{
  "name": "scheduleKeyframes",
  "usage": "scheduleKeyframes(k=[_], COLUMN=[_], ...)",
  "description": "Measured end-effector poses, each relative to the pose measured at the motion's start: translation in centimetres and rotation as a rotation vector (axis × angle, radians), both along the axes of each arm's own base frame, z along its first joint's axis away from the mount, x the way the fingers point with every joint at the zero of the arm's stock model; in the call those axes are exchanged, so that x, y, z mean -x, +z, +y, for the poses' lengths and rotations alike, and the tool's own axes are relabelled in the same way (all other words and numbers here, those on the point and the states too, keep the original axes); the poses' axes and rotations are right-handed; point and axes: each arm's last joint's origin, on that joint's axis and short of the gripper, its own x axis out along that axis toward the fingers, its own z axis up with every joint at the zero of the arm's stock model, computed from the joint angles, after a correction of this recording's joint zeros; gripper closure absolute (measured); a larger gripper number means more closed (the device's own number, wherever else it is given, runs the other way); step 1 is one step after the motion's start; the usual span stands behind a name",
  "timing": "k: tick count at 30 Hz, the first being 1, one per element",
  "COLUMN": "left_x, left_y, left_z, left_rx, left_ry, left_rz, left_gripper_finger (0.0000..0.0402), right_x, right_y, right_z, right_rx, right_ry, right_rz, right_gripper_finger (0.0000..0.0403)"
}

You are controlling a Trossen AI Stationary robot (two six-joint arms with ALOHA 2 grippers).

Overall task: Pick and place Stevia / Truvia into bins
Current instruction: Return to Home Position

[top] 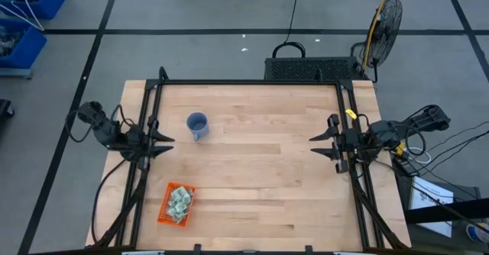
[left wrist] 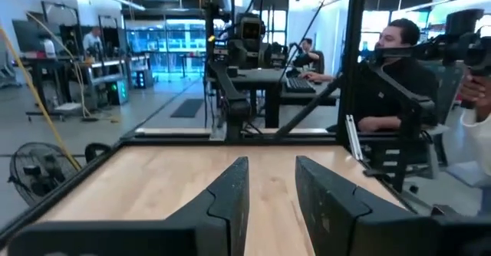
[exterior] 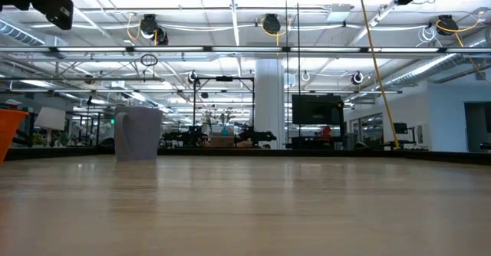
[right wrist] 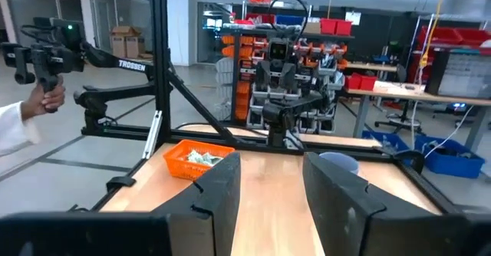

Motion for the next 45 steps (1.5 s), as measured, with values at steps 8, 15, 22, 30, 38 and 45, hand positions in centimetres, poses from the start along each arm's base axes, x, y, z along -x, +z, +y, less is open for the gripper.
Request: scheduleKeyframes(k=[8,15,22,30,38,45], left_x=[-1.1,-1.8,-2.4,-3.0,-3.2,-3.4], left_y=[-3.0,-4.6,-5.9,-6.6,-6.7,-7.0], left_z=[-0.9,-0.8,-0.7,-0.2,0.4,0.5], left_rx=[0.012,0.063,0.073,0.069,0.102,0.036], left_ry=[0.002,0.045,0.046,0.036,0.094,0.107], left_rz=[0.022,0.032,0.007,0.004,0.015,0.046], left_gripper_finger=[0.0289,0.0289,0.0289,0.0289,0.0289,0.0289], right_x=[0.0,0.0,0.0,0.0,0.0,0.0], right_y=[0.0,0.3,0.4,0.2,0.0,-0.4], right_z=[-0.4,-0.5,-0.5,-0.5,-0.4,-0.4], right_rx=[0.008,0.017,0.018,-0.002,0.007,-0.032], right_ry=[-0.141,-0.156,-0.156,-0.152,-0.148,-0.147], right_rz=[-0.003,-0.024,-0.034,-0.019,0.003,0.038], right_gripper_finger=[0.0268,0.0268,0.0268,0.0268,0.0268,0.0268])
